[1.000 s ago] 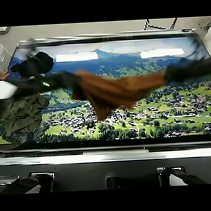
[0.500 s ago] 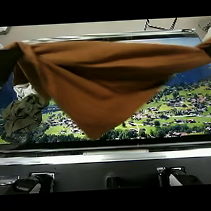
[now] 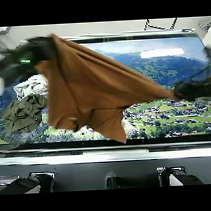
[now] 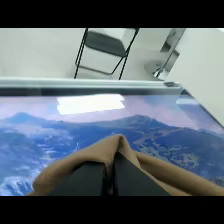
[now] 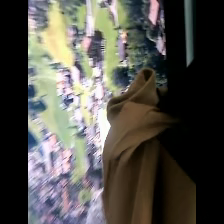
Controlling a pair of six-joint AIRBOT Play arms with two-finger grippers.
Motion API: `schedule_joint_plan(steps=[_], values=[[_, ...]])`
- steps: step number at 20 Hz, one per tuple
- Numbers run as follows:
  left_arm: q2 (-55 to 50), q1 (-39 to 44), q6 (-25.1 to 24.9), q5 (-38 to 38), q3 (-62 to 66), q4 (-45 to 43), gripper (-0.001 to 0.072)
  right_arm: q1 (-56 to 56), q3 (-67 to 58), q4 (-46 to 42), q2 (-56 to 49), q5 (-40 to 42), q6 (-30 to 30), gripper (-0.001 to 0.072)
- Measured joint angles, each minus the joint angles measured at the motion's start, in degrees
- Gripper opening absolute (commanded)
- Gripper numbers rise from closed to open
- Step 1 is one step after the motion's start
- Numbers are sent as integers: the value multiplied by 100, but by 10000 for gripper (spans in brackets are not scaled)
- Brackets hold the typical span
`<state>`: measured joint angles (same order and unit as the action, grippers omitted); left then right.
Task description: Fold the clothes and pants, and hang the long-sleeved shirts on hangers.
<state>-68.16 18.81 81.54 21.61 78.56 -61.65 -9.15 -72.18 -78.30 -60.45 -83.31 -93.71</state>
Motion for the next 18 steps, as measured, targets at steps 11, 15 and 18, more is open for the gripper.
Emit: schedule_joint_plan(steps=[11, 15, 18], values=[[-2129, -20, 629, 2824, 155, -149, 672, -7, 1152, 74, -710, 444, -22, 38], [-2079, -776, 632, 4732, -813, 157, 619, -4, 1176, 90, -734, 516, -9, 38], [-2048, -708, 225, 4557, -1912, 1279, 596, -4, 1182, 92, -737, 551, 7, 39]])
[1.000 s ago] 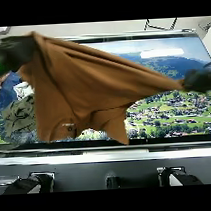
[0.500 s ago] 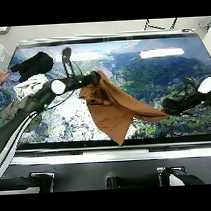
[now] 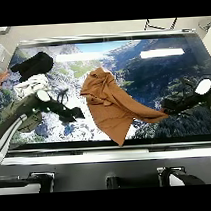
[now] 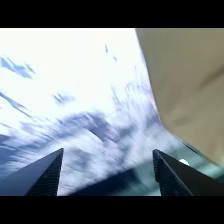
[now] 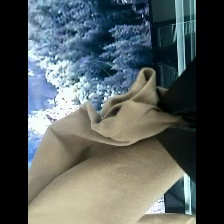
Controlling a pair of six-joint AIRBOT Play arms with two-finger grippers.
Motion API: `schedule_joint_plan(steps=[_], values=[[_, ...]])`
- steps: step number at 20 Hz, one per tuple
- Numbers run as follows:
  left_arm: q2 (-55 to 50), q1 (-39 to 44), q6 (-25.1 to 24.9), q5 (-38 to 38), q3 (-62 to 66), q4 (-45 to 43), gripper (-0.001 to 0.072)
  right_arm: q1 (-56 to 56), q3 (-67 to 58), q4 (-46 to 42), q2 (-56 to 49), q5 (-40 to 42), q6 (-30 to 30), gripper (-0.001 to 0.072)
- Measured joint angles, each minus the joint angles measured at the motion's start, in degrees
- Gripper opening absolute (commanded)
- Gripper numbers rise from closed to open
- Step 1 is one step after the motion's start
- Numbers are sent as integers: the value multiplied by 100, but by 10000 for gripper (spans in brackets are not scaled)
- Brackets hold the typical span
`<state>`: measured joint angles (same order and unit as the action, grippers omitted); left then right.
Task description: Fold the clothes and pants, and hang the long-sleeved shirts on hangers.
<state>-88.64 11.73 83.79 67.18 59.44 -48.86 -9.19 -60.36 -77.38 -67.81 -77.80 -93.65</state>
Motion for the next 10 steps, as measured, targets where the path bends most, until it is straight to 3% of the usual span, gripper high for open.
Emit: schedule_joint_plan(steps=[6, 7, 9, 10], values=[[-94, 804, -549, -1429, -892, 1910, 595, 0, 0, 0, 0, 24, 2, 39], [-122, 925, -577, -1674, -931, 2105, 567, 0, 0, 0, 0, 26, 2, 39], [-175, 1121, -627, -2159, -986, 2367, 182, 0, 0, 0, 0, 26, 4, 39], [-197, 1189, -636, -2371, -1003, 2455, 50, 0, 0, 2, 0, 28, 2, 39]])
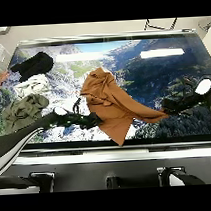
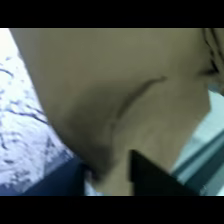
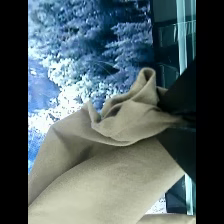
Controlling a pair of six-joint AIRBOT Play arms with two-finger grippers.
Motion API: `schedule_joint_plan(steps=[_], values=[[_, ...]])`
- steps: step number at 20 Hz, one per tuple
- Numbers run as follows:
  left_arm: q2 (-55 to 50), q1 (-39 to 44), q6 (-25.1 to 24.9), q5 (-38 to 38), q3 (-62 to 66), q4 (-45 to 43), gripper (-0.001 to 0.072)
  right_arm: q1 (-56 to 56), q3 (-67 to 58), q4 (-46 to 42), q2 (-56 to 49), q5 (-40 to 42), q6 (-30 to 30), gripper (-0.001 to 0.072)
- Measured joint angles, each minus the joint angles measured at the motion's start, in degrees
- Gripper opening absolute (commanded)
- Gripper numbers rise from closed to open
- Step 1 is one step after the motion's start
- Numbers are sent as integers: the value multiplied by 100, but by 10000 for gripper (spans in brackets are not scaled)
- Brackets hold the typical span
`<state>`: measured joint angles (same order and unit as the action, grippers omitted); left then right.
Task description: Fold the clothes and pants, and hang the long-sleeved shirts on hangers.
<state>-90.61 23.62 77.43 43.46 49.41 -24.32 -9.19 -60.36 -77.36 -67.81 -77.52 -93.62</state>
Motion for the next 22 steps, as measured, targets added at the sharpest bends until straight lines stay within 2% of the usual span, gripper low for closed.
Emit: schedule_joint_plan(steps=[1, 4, 7, 10, 13, 17, 22], values=[[-9, 50, -26, -205, 7, 98, 24, 0, 0, 0, 0, 13, 2, 39], [105, 20, -317, -310, 214, 339, 20, 0, -57, 39, -2, 144, 7, 38], [767, -295, -699, -267, 881, -146, 20, 0, -592, 13, -4, 343, 7, 38], [1871, -828, -866, -214, 2144, -1054, 21, 2, -1882, -116, -7, 664, -4, 39], [2951, -1410, -940, -363, 3668, -1475, 22, 7, -3729, -367, 26, 848, -33, 39], [4089, -1825, -765, -393, 4780, -1696, 22, 9, -5353, -527, 407, 369, -52, 39], [4701, -1961, -490, -516, 5121, -1814, 23, 7, -5853, -669, 1143, -402, -68, 39]])
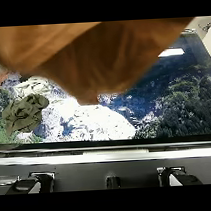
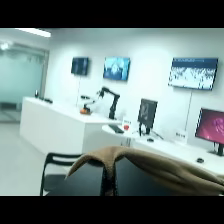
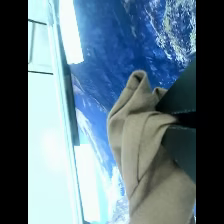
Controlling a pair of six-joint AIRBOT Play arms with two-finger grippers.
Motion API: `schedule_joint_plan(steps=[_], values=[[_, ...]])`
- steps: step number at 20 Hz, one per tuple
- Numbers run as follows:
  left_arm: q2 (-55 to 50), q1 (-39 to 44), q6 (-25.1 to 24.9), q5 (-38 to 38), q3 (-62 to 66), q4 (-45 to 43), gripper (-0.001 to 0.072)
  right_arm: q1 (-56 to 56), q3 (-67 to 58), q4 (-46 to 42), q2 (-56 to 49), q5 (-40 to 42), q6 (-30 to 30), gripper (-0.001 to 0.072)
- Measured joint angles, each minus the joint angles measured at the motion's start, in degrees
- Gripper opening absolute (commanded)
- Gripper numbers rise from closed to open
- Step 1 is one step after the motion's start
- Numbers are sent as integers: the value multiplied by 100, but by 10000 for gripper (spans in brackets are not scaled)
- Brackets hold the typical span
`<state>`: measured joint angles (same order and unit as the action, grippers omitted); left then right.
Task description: Fold the clothes and pants, and hang the long-sleeved shirts on hangers.
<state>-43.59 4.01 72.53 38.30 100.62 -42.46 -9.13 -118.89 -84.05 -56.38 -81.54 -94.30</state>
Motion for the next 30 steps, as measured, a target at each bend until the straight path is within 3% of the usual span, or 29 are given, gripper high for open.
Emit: schedule_joint_plan(steps=[5, 9, 11, 14, 16, 18, 19, 20, 21, 22, 26, 30], values=[[-238, -26, 76, 468, -11, -168, 23, -7, 223, -184, 372, -1095, -144, 38], [-979, 0, 94, 1119, -879, -289, 23, -9, 2068, -203, 402, -1567, -286, 39], [-1502, 37, 98, 1108, -1582, -326, 25, -9, 3263, -81, 302, -975, -376, 39], [-2398, 118, 109, 673, -2415, -234, 25, -9, 4572, 382, -216, 531, -645, 39], [-3008, 144, 111, 448, -2682, -35, 25, -4, 4996, 881, -776, 1504, -793, 46], [-3539, 162, 109, 374, -2822, 269, 27, -2, 5209, 1534, -1390, 2288, -885, 102], [-3759, 168, 109, 396, -2865, 409, 78, -2, 5276, 1904, -1700, 2581, -905, 153], [-3958, 170, 103, 472, -2898, 549, 259, 0, 5318, 2218, -1943, 2769, -907, 373], [-4109, 166, 101, 555, -2920, 654, 572, -2, 5346, 2557, -2190, 2953, -841, 581], [-4227, 131, 103, 706, -2935, 732, 677, -15, 5348, 2846, -2374, 3058, -713, 616], [-4406, -525, 243, 1746, -2804, 627, 671, -461, 4878, 3230, -2695, 2579, 17, 640], [-4417, -1257, 861, 3348, -2973, -389, 640, -944, 4780, 2782, -2841, 1368, 437, 666]])
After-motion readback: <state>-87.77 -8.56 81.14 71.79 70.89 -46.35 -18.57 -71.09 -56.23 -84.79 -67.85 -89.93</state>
